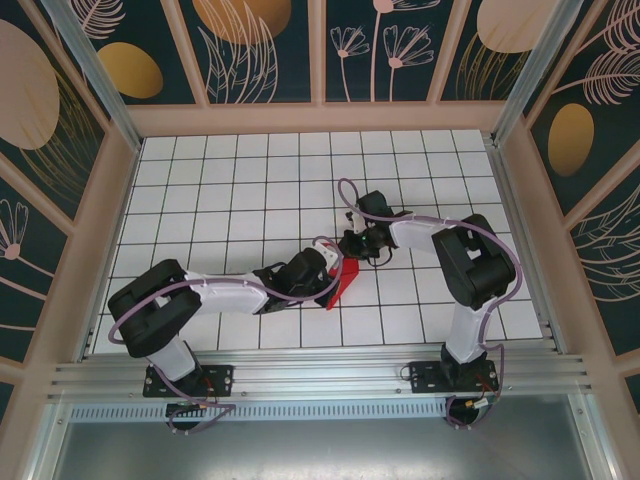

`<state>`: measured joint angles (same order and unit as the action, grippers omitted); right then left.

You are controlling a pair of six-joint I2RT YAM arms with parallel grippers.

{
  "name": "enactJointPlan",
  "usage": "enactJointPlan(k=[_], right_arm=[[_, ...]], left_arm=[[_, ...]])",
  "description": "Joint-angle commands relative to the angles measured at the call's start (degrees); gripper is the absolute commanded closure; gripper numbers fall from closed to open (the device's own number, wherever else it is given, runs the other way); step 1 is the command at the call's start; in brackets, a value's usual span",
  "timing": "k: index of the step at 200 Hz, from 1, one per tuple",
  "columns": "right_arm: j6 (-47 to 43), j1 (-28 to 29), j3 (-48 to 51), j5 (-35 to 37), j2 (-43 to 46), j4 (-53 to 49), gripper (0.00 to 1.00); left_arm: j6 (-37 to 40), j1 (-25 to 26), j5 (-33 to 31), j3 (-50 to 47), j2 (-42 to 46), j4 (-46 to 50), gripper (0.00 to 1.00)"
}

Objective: Fold a paper plane with a square sheet of paper (pick it up from the middle)
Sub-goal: Third fold the triangle at the center of the table.

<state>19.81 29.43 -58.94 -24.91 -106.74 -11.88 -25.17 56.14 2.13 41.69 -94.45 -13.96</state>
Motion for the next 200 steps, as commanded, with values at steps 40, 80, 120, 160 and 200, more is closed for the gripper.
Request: enactJointPlan(k=[40,80,120,160,200], right_arm=[[-0.91,0.86,-0.28,0.74,-1.38,-2.89,0.87],[-0.74,0.89,-0.08,0.76,-1.34,-2.71,0.87],[-0.65,0.98,0.08,0.69,-1.28,-2.71,0.87],[-0.38,1.07,0.22,0.74,-1.28,-2.53,0.86],[-0.17,1.07,0.23,0.91,-1.32,-2.45,0.86]], left_arm=[[-0.44,-1.55,-0.41,1.1,-1.3,-0.68,1.0],[0.19,-1.93,-0.46,1.94,-2.46,-0.55,1.0],[0.86,-1.91,-1.16,2.62,-3.14,0.22,1.0],[1.61,-1.97,-1.95,3.81,-4.99,1.2,1.0],[1.69,-2.0,-2.02,3.71,-5.24,1.26,1.0]])
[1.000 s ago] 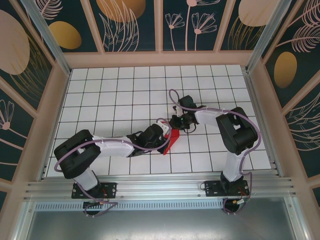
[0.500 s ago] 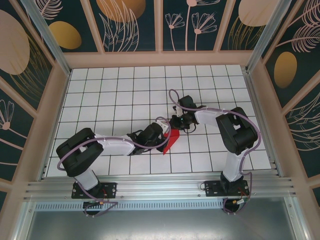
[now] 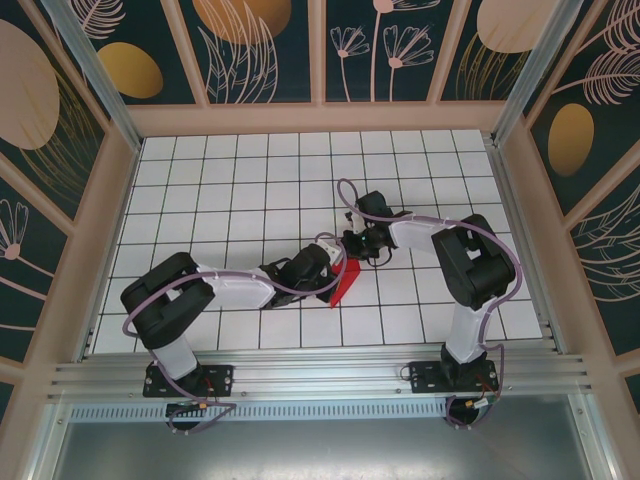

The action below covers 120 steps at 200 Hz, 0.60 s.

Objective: Fold a paper plane with a square sheet of paper (pick it up from the middle)
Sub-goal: Third fold the triangle at the center of the table.

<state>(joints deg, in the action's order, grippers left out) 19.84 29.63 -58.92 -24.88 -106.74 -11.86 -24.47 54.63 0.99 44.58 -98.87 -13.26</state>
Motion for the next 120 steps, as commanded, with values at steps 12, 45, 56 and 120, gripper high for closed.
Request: enactJointPlan(k=[12,45,56,120], right_arm=[[-0.14,0.88,0.07,0.91,-1.29,-2.47,0.86],[-0.06,0.87,-0.05,1.13,-1.29,-2.56,0.86],[-0.06,0.87,-0.07,1.24,-1.36,-2.65,0.86],[0.29,0.87,-0.07,1.65,-1.46,-2.65,0.86]], left_arm=[[0.79,-0.46,-0.8,0.69,-0.81,0.55,1.0],[-0.04,-0.47,-0.47,-0.01,-0.86,0.15,1.0],[-0.31,-0.47,-0.27,-0.15,-0.82,0.04,1.0],[-2.21,-0.43,1.18,-0.67,-0.89,-0.61,1.0]])
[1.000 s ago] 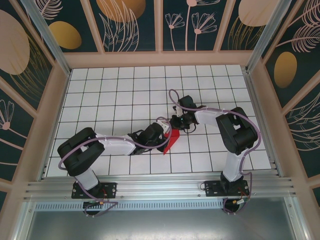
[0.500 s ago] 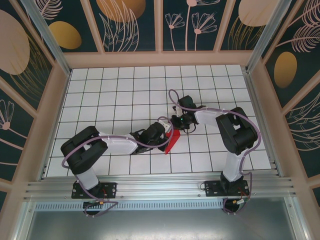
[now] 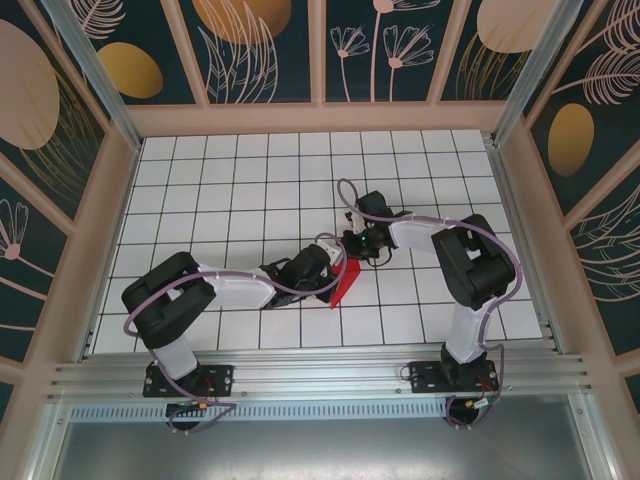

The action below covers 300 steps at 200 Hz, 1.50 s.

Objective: Fold a paper plane with a square sheet of paper (pick it up from the middle)
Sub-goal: Third fold the triangle at the center of the table.

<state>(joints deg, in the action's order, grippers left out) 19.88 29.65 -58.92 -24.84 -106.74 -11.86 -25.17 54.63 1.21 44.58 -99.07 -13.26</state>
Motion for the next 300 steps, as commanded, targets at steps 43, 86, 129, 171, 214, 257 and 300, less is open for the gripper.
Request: enactJointPlan(k=[43,86,129,171,214,257,300], right_arm=[[0.51,0.85,0.17,1.72,-1.5,-2.48,0.86],[0.51,0.85,0.38,1.46,-1.6,-2.29,0.87],[0.51,0.85,0.29,1.34,-1.57,-2.29,0.86],[0.51,0.85,0.69,1.37,-1.49,-2.25,0.86],[0.6,0.85,1.05,1.2,-1.49,-1.88,0.86],[0.84,0.85,1.08,1.29,-1.4,-1.85,0.86],[0.93,0.85,1.16,1.29,-1.42,-1.79,0.86]], left_arm=[[-4.43,-0.47,4.44,-1.99,0.23,-2.69,1.0],[-5.09,-0.46,1.58,-2.95,0.38,-2.86,1.0],[-3.17,-0.42,0.33,-2.15,0.5,-3.07,0.99],[-1.53,-0.5,-0.15,-0.77,0.29,-2.35,0.98],[-1.07,-0.48,0.65,-0.59,0.27,-3.5,0.96],[-0.98,-0.42,-0.33,0.01,-0.94,-1.64,0.97],[-1.34,-0.55,-0.53,-0.76,-1.21,-2.22,0.97]])
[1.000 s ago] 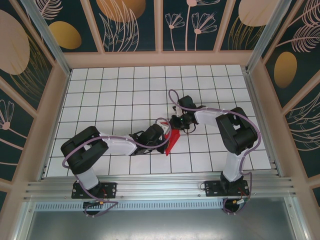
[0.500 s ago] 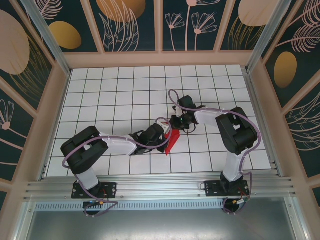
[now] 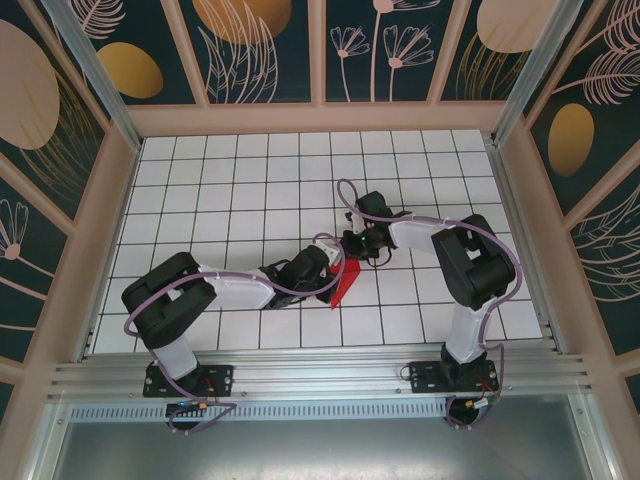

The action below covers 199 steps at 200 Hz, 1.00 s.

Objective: Fold a paper plane with a square sheet of paper (pick it up from the middle)
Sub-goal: Third fold the triangle at the center of the table.

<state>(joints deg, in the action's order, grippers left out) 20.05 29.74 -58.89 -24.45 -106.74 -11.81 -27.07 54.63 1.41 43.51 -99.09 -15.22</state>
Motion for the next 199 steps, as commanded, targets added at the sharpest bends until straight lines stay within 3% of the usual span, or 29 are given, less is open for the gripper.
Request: enactJointPlan(k=[1,144,199], right_arm=[[0.72,0.76,1.15,0.89,-1.39,-1.82,0.86],[1.59,0.66,1.09,-0.58,-0.69,-0.81,0.86],[4.84,-1.55,1.96,0.23,6.62,0.75,0.81]], left_arm=[[0.55,-0.52,-0.76,0.24,-1.19,-0.25,0.97],[-0.09,-0.47,0.77,-0.36,-2.68,-1.58,0.97],[-0.53,-0.43,1.15,-1.45,-2.69,-2.14,0.97]])
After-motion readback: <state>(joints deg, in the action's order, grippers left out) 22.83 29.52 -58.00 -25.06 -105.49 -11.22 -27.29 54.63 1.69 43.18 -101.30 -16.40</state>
